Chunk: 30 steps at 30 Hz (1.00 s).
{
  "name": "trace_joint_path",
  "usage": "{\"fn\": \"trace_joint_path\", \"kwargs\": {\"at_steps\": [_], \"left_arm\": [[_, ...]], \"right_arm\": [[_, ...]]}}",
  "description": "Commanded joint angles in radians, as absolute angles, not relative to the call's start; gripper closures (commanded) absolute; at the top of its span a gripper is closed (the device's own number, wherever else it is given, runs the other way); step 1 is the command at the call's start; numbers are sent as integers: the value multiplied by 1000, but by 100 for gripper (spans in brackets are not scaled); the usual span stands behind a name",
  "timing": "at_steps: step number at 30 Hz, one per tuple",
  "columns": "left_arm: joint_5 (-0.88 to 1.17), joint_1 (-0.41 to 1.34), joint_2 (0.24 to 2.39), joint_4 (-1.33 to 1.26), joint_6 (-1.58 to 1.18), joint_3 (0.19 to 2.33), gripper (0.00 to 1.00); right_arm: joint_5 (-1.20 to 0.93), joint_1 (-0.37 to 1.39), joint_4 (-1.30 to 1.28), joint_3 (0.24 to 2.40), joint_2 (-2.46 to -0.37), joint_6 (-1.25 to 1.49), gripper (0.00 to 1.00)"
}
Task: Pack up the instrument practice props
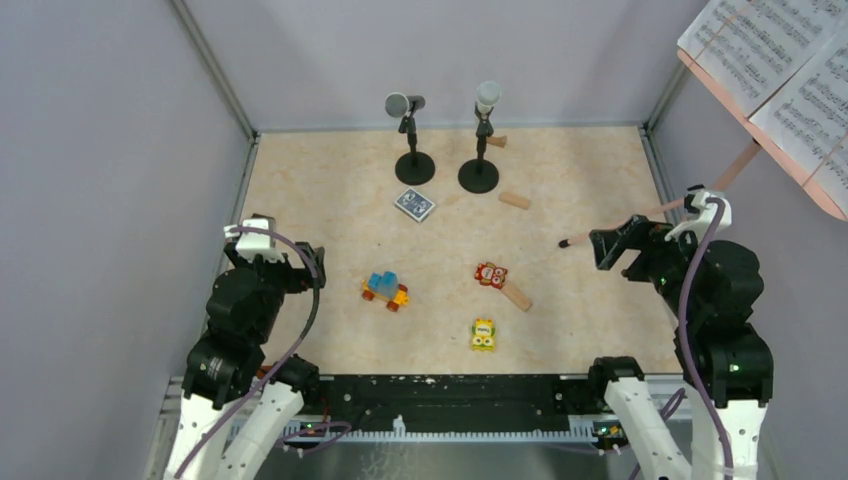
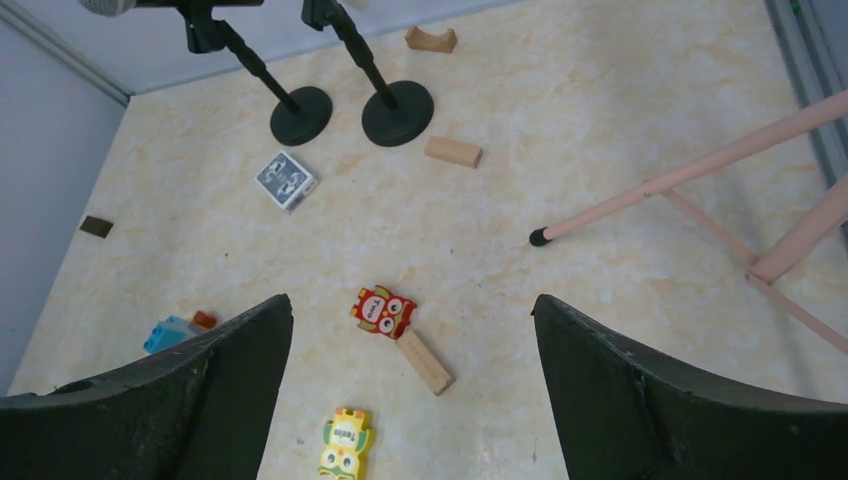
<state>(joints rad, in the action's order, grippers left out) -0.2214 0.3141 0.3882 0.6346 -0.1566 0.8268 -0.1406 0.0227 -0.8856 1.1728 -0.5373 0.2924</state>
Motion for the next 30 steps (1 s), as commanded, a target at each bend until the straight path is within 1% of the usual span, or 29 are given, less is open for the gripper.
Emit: {"fn": "trace_joint_path", "kwargs": {"at_steps": [1,6,10,14,17,19,23,27,30], "left_arm": [[-240,316,393,583,-153,817,1],[-260,316,382,584,-158,814,1],[-295,315,372,589,-168,806,1],[-267,309,379,579,-161,800,1],[-263,304,396,579,-160,802,1],[-261,300,400,578,-158,802,1],[-247,292,402,571,-155,797,1],[-245,288,409,571,-154,798,1],[-239,287,412,568,-155,796,1]], "right_arm": [[-117,17,-822,1120,-537,341,13],[-98,17,-801,1086,-524,367,13],[-60,18,-776,1069,-526,391,8],[-81,17,-686,989,-525,415,6],[-137,17,-577,914,-523,424,7],[-206,17,-495,883,-531,429,10],[-280,17,-362,841,-562,440,11],[-318,20,-160,748,-620,477,13],[-296,68,-20,696,-696,481,14]]}}
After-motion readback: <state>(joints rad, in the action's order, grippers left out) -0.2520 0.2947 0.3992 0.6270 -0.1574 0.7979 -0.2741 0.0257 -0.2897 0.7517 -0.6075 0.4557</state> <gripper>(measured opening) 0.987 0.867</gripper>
